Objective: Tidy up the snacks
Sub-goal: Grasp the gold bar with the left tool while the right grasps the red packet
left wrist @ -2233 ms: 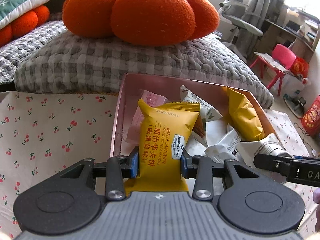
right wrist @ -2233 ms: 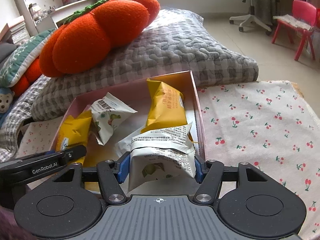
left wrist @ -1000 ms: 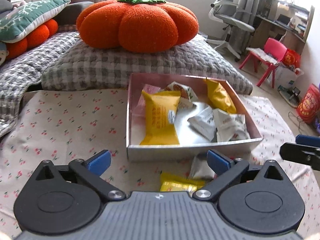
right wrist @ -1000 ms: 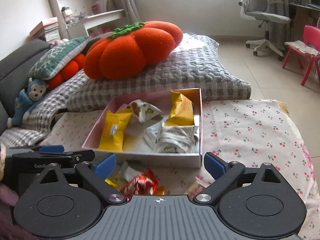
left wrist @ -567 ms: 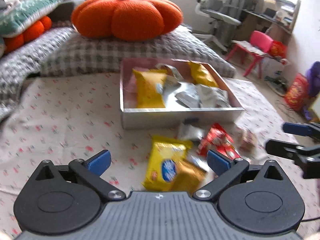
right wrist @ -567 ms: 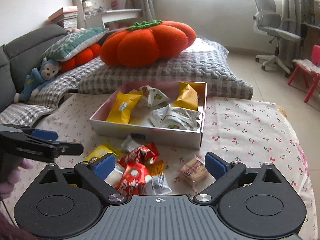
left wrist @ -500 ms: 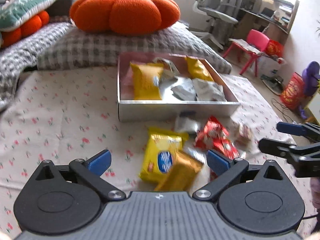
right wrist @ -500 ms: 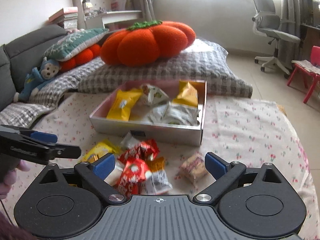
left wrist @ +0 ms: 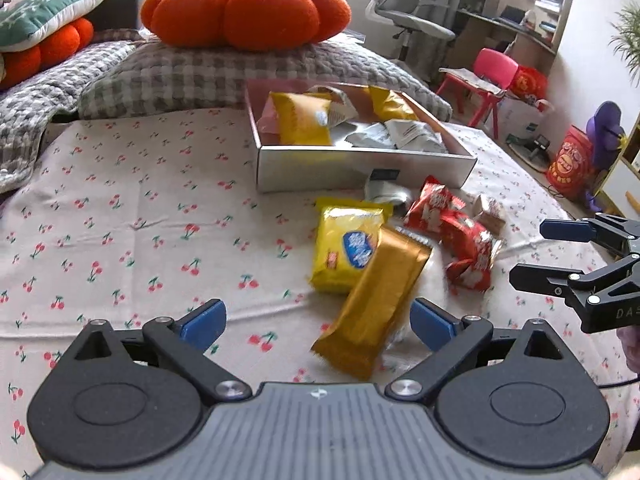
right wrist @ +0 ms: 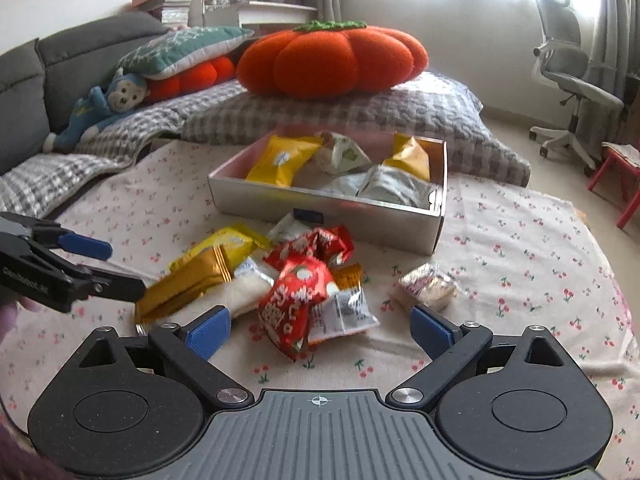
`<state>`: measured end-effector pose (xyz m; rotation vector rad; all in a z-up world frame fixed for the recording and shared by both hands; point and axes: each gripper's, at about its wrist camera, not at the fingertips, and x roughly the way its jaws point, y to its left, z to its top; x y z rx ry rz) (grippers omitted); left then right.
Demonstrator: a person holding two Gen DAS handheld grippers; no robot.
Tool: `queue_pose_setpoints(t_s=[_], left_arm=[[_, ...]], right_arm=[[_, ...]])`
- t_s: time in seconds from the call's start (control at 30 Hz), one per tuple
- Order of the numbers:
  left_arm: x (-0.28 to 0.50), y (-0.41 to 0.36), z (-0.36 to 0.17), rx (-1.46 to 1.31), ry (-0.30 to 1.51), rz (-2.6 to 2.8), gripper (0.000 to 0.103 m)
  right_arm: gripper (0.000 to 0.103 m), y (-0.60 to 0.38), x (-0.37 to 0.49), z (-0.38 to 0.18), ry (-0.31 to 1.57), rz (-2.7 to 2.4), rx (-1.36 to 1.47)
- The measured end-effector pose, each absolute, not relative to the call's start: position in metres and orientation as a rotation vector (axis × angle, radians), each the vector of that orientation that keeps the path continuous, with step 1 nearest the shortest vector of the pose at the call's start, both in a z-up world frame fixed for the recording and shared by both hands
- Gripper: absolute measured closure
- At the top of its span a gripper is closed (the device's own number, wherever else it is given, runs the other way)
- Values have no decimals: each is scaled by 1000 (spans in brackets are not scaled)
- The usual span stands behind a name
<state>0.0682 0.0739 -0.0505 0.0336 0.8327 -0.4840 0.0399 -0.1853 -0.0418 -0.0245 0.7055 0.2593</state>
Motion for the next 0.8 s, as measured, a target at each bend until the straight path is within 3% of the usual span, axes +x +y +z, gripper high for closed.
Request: queue_pose_setpoints(t_s=[0.3,0.53,0.8], left_arm=[[66,66,-64,60,869,-566,27],[67,54,-66,67,882,-582,35],[70,42,-63,36,909,-583,68]], right_arm=[[5,-178,40,-59,732,261,-56],[5,-168,43,-64,742,283,-81],[6,-162,53,-65,732,302,-72]])
